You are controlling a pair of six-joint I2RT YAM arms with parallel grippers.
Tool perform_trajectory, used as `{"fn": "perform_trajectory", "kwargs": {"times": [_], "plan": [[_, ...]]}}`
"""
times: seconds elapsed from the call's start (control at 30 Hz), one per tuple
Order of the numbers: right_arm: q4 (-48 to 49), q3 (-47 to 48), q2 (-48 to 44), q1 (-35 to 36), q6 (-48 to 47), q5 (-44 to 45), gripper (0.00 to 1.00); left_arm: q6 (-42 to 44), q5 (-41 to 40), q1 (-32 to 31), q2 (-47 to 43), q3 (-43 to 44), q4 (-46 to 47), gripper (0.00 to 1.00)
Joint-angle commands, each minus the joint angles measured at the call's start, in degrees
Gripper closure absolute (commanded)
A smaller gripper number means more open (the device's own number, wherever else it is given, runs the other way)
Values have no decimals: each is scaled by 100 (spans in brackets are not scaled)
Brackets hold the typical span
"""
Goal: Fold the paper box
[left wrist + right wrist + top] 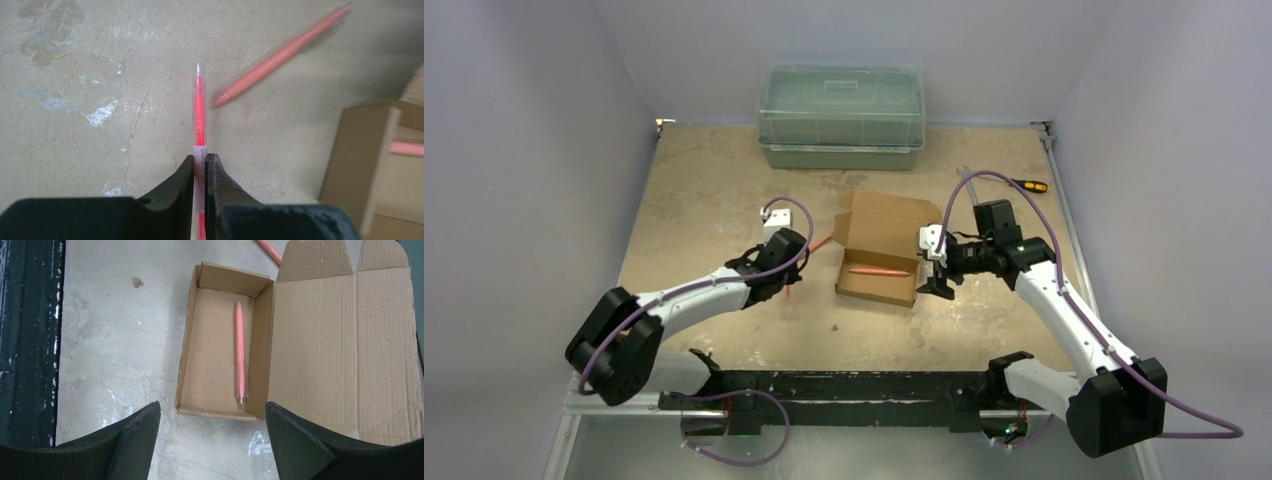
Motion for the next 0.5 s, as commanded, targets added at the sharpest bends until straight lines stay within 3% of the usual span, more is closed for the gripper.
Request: {"fn": "perform_trajectory", "kwargs": {"times": [0.0,0.27,0.47], "plan": [[-88,265,-2,-29,-63,-172,20,144,380,39,-750,-186,266,100],[-88,264,6,-37,-72,-191,21,-6,1323,39,-1884,-650,889,100],[-95,264,-20,-53,-62,-199,21,109,2732,43,-2121,-948,2107,100]]}}
